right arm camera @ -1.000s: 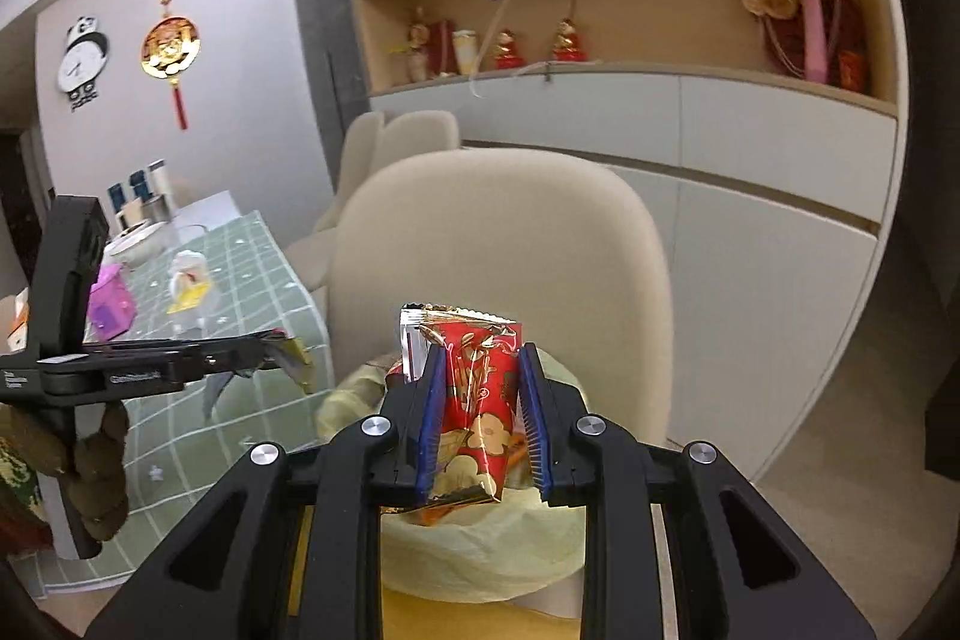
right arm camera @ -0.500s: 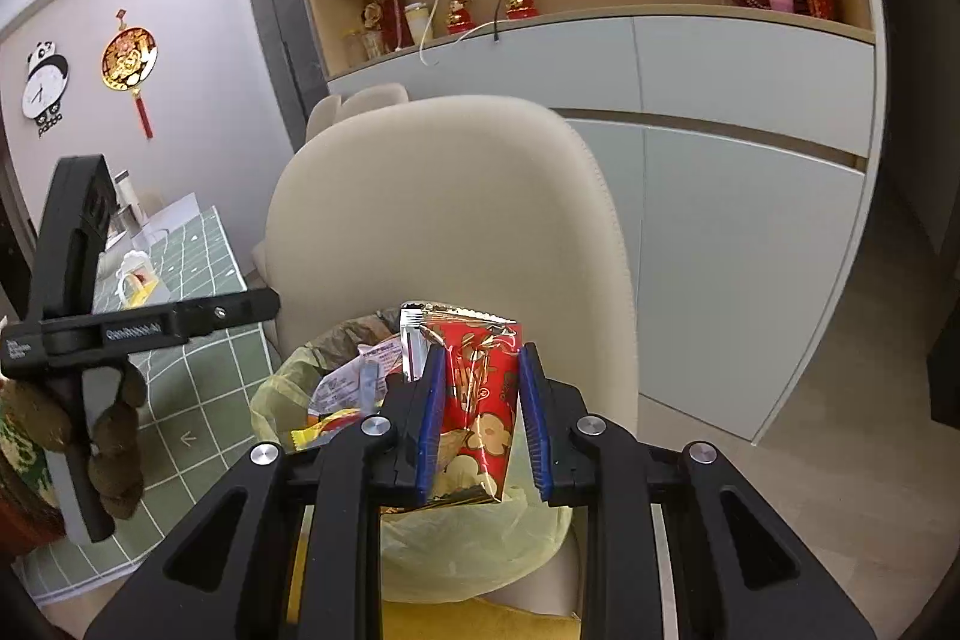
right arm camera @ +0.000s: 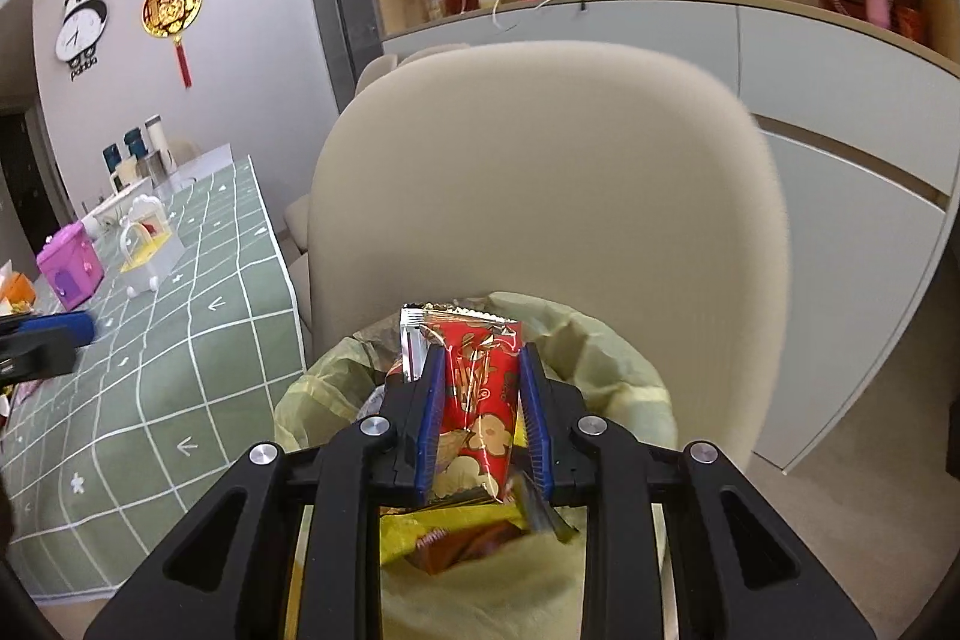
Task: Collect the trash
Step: 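Open the left tool then the right tool to drop the wrappers into the bin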
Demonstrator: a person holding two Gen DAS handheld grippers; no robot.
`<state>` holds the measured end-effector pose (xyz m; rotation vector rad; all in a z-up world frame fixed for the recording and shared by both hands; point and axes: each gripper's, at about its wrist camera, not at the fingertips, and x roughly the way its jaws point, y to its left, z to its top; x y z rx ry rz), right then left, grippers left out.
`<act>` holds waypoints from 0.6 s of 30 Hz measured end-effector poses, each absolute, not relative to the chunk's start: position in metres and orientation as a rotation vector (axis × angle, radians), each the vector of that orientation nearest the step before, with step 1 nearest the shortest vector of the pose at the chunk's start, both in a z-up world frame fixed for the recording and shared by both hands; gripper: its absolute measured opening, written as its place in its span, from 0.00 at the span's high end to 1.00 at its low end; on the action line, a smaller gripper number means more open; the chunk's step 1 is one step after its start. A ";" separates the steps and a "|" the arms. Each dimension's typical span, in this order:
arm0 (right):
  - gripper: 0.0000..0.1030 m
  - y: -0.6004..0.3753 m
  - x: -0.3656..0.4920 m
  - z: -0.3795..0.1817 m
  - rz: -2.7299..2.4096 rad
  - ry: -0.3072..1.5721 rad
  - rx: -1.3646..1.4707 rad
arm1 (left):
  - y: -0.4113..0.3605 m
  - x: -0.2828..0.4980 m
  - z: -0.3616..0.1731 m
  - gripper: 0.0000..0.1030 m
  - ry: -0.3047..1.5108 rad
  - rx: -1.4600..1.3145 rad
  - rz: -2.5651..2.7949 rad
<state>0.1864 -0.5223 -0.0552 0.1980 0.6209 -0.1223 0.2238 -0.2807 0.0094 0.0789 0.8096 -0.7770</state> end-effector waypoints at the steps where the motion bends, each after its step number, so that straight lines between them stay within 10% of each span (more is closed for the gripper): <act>1: 0.76 -0.521 0.189 -0.057 -0.123 0.625 0.198 | -0.274 0.223 0.009 0.49 0.814 0.075 -0.773; 18: 0.59 -0.511 0.187 -0.058 -0.172 0.644 0.198 | -0.215 0.224 0.012 0.49 0.828 -0.026 -0.725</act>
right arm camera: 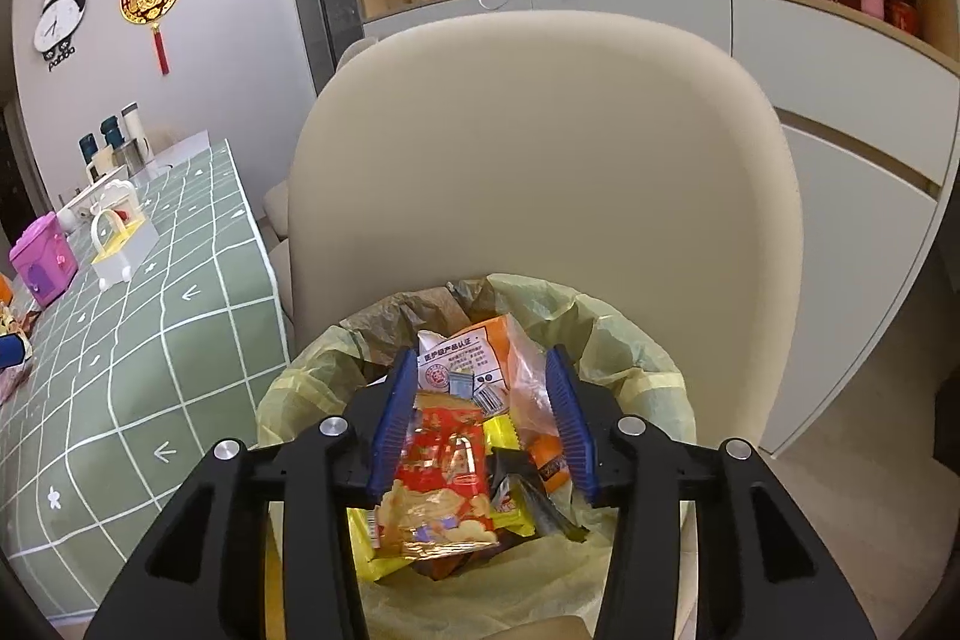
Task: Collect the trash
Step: 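Open the left tool then the right tool to drop the wrappers into the bin, then move both tools back to the table toward the red paper cup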
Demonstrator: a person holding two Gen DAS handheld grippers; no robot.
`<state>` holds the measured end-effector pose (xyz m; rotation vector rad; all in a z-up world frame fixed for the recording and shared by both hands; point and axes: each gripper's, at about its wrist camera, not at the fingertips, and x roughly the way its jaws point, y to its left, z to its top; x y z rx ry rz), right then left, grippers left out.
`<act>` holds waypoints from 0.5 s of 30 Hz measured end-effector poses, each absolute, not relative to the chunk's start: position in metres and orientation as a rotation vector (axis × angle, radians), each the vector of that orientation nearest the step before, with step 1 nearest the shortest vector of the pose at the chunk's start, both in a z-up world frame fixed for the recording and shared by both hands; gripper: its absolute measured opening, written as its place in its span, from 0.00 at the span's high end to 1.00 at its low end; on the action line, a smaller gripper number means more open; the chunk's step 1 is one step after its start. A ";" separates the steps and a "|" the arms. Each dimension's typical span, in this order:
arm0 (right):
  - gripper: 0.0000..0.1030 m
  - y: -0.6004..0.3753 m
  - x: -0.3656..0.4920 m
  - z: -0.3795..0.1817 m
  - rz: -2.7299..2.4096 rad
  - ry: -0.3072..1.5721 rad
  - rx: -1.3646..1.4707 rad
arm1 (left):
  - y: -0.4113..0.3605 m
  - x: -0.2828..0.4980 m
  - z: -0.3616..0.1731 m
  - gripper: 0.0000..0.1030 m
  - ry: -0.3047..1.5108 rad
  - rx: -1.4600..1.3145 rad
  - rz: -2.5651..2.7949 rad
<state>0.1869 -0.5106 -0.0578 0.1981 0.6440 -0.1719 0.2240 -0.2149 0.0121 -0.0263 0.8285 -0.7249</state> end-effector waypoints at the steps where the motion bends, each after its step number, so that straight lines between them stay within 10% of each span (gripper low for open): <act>1: 0.59 -0.509 0.185 -0.056 -0.170 0.641 0.199 | -0.210 0.221 0.014 0.49 0.819 -0.028 -0.720; 15: 0.52 -0.389 0.145 0.025 0.100 0.522 0.117 | -0.064 0.185 0.046 0.48 0.669 -0.107 -0.510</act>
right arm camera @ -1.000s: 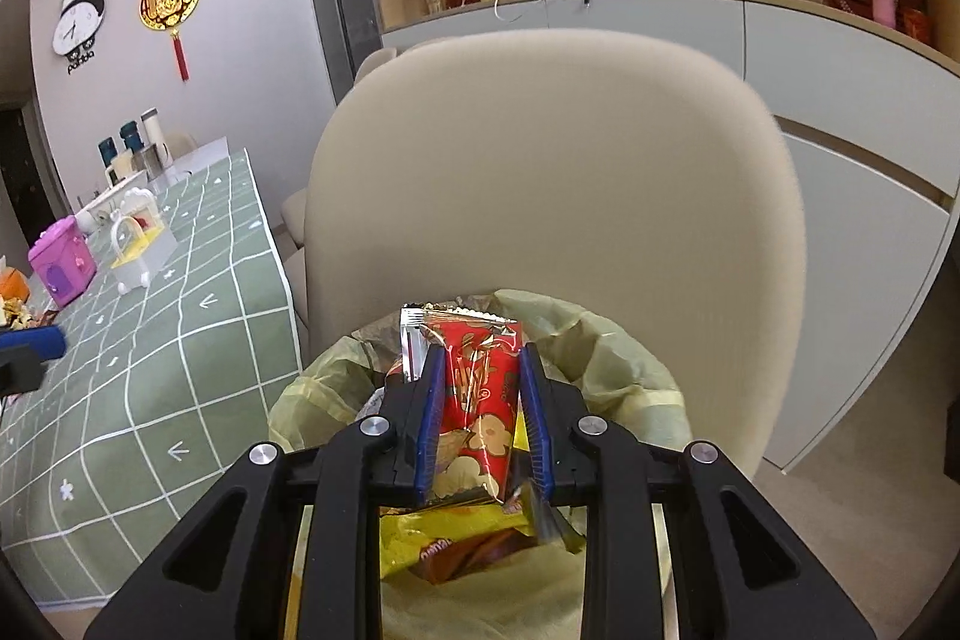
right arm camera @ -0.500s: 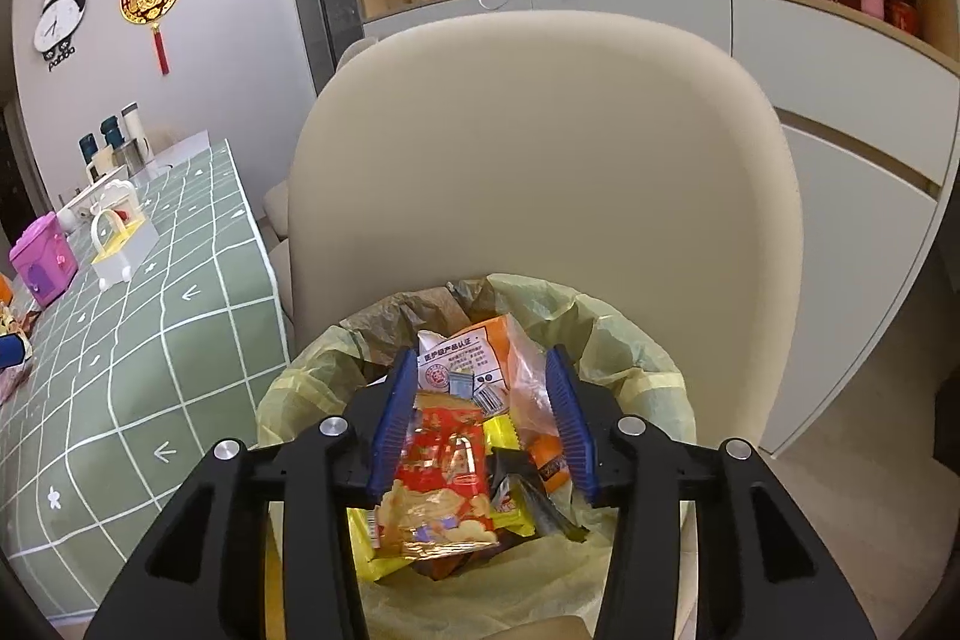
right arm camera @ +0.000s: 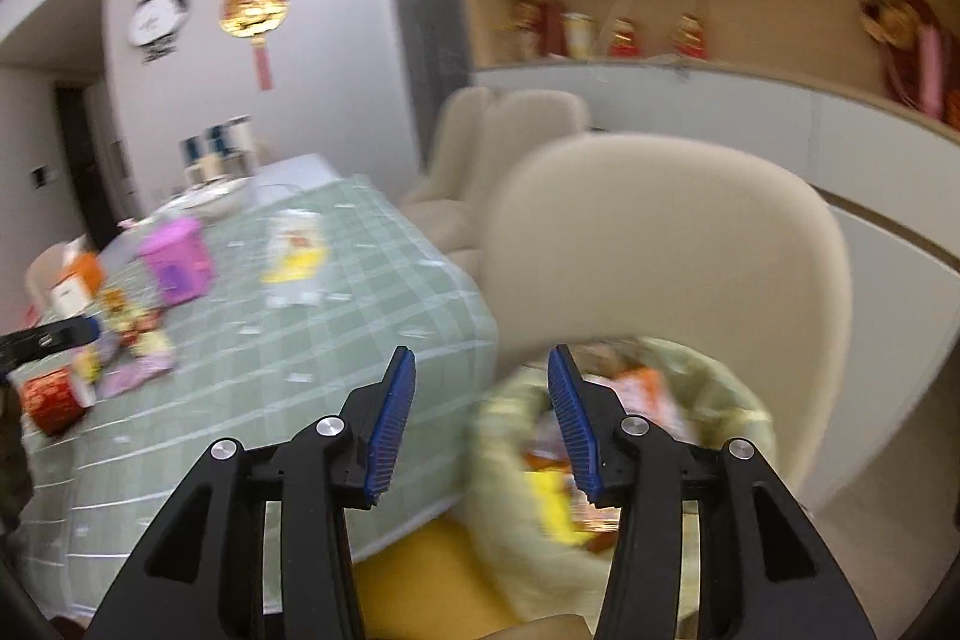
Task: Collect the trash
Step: 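Move both tools back to the table toward the red paper cup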
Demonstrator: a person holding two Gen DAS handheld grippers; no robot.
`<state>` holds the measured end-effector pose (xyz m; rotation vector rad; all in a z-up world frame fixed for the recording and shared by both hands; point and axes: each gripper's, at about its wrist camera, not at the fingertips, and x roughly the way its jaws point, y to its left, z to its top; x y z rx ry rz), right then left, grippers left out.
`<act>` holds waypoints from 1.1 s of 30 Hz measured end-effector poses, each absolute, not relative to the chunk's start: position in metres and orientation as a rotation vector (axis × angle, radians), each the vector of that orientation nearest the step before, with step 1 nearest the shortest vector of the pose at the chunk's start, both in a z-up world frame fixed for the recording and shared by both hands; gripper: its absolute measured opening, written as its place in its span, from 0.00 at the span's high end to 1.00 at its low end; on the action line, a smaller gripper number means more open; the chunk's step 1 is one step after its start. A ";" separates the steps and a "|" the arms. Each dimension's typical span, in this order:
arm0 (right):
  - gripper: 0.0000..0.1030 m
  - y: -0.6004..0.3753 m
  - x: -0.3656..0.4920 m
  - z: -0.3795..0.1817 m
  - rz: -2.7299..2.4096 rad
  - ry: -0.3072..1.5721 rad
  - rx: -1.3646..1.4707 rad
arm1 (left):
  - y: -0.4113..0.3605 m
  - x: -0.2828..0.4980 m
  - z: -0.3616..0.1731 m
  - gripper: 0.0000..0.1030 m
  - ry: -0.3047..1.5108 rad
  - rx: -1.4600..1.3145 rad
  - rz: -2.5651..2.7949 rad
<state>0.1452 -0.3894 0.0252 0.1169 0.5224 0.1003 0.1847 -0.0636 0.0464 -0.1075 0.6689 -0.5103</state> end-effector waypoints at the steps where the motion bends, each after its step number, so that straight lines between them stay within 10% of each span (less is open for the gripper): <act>1: 0.47 -0.377 0.144 0.028 0.131 0.523 0.113 | -0.048 0.182 0.047 0.48 0.659 -0.113 -0.483; 15: 0.47 -0.128 0.127 0.014 0.589 0.684 -0.080 | 0.174 0.137 0.035 0.44 0.630 -0.287 -0.121; 33: 0.47 -0.011 0.139 0.001 0.603 0.699 -0.212 | 0.211 0.122 0.012 0.44 0.707 -0.294 -0.149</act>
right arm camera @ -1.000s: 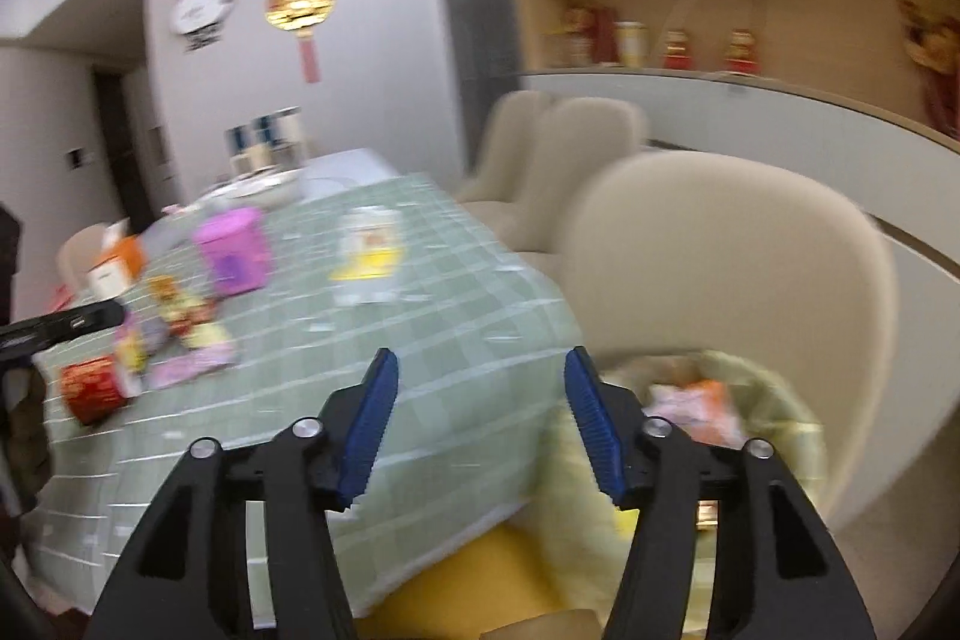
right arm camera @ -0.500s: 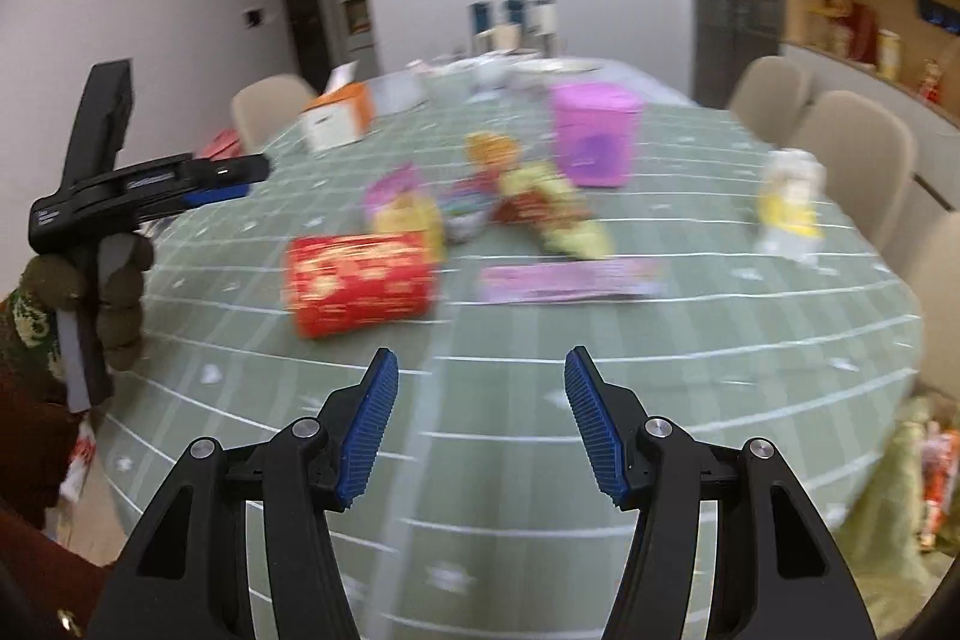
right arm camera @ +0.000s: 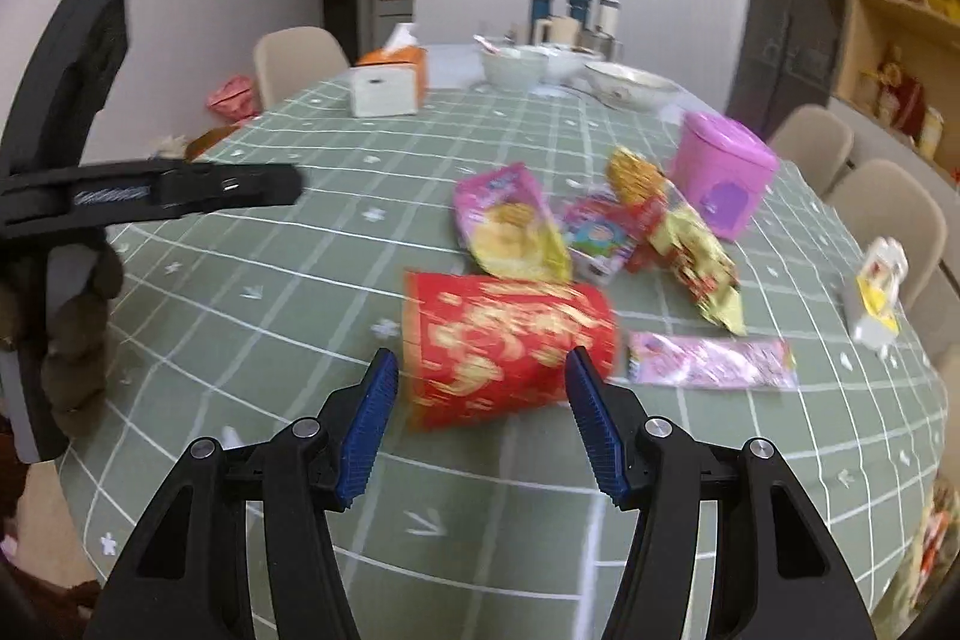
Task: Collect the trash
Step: 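Move both tools back to the table toward the red paper cup, then grasp the red paper cup by its rim with the right tool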
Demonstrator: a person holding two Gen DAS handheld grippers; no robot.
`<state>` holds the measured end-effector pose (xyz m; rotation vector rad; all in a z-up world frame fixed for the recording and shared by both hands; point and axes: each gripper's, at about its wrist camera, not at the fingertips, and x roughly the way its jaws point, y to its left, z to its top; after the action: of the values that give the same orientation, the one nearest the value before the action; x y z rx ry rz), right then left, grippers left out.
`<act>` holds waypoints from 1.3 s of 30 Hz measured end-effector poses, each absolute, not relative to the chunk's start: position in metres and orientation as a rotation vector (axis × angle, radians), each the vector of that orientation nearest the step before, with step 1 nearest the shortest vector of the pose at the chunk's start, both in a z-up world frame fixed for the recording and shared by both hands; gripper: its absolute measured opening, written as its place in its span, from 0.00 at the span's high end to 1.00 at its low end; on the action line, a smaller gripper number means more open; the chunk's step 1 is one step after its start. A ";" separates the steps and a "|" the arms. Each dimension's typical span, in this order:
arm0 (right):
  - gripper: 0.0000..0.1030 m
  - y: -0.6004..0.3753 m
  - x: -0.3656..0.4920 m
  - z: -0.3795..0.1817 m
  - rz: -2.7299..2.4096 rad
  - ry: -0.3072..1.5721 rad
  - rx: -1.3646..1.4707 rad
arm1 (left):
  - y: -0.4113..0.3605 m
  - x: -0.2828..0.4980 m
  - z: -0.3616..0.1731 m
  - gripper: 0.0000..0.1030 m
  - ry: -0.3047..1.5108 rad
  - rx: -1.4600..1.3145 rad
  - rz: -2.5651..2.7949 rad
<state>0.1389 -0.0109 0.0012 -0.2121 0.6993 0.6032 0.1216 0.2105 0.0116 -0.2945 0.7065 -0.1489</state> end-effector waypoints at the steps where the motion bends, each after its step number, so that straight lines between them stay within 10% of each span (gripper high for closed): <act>1: 0.47 -0.022 0.144 0.000 0.583 0.707 -0.194 | 0.210 0.124 0.010 0.44 0.717 -0.293 -0.155; 31: 0.47 -0.089 0.187 -0.010 0.552 0.700 -0.159 | 0.150 0.248 -0.015 0.44 0.899 -0.092 -0.456; 39: 0.92 -0.099 0.206 -0.011 0.582 0.719 -0.024 | 0.148 0.225 -0.010 0.44 0.894 -0.101 -0.431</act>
<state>0.2057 -0.0992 -0.0111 -0.0236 0.7189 0.5818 0.2248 0.1479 -0.0101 -0.1009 0.8941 -0.4306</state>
